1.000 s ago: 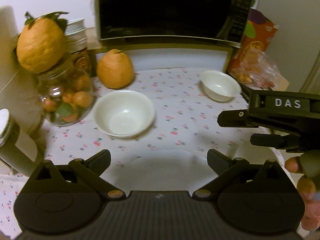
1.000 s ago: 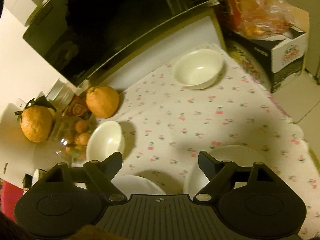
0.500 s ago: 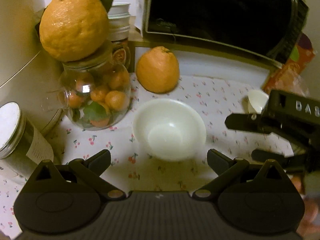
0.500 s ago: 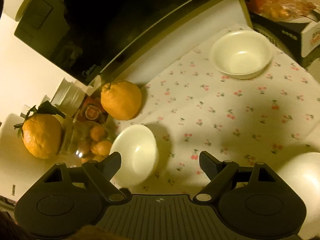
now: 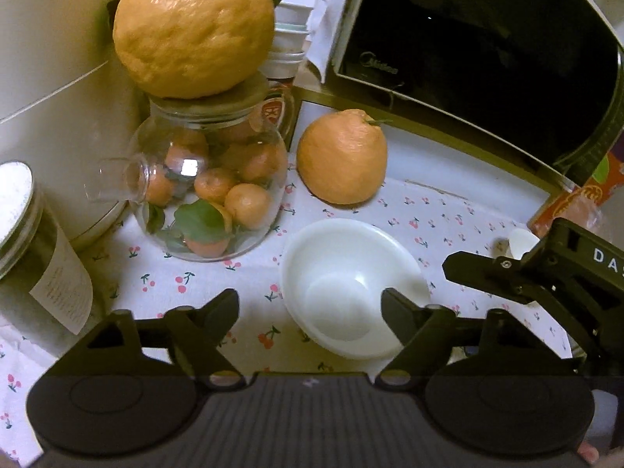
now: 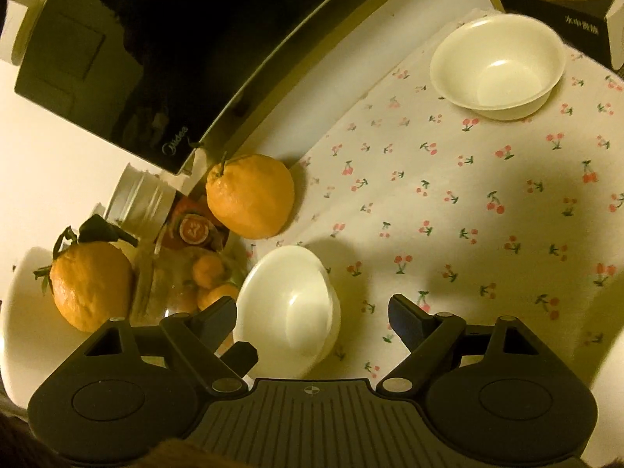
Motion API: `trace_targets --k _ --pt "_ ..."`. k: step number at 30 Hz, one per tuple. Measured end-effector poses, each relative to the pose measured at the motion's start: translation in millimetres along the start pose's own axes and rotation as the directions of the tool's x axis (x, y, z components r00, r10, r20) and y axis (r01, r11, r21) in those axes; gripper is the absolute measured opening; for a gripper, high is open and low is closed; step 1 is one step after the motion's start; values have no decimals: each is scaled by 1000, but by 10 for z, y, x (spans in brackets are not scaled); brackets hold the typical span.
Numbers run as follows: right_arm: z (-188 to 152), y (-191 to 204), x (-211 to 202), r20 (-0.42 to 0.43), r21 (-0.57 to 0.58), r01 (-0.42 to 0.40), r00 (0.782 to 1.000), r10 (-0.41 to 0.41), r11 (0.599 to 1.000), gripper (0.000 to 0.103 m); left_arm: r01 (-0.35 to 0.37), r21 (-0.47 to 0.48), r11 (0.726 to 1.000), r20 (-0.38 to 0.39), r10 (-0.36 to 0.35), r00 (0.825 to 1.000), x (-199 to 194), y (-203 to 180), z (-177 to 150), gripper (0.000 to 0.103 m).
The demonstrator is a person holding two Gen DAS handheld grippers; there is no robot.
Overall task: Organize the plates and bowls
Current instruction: 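Move both grippers to the rim of the cream bowl by the glass jar, then close both grippers on the cream bowl rim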
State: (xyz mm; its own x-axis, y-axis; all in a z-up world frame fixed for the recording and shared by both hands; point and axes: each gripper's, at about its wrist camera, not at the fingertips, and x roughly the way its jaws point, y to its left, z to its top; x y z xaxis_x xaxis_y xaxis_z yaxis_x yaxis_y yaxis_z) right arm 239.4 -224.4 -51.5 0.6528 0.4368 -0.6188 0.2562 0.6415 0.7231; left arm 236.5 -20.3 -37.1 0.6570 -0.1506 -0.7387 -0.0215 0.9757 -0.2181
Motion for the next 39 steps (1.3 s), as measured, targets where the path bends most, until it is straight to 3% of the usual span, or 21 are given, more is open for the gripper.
trace_targets --k 4,12,24,28,39 --pt "9 -24 54 3 9 1 1000 -1 1000 82 0 -25 1000 2 0 1000 75 40 -3 62" --pt "-11 -109 157 -21 65 -57 998 59 996 51 8 -64 998 9 -7 1000 154 98 -34 44" --pt "-53 -88 194 -16 43 -27 999 27 999 16 7 -71 997 -7 -8 1000 203 119 -66 19" --pt "-58 -104 182 -7 37 -17 1000 17 999 11 7 -52 999 -2 -7 1000 187 95 -73 14" --pt "-57 -61 32 22 8 -13 1000 13 1000 11 28 -20 999 27 -28 999 50 5 -65 13"
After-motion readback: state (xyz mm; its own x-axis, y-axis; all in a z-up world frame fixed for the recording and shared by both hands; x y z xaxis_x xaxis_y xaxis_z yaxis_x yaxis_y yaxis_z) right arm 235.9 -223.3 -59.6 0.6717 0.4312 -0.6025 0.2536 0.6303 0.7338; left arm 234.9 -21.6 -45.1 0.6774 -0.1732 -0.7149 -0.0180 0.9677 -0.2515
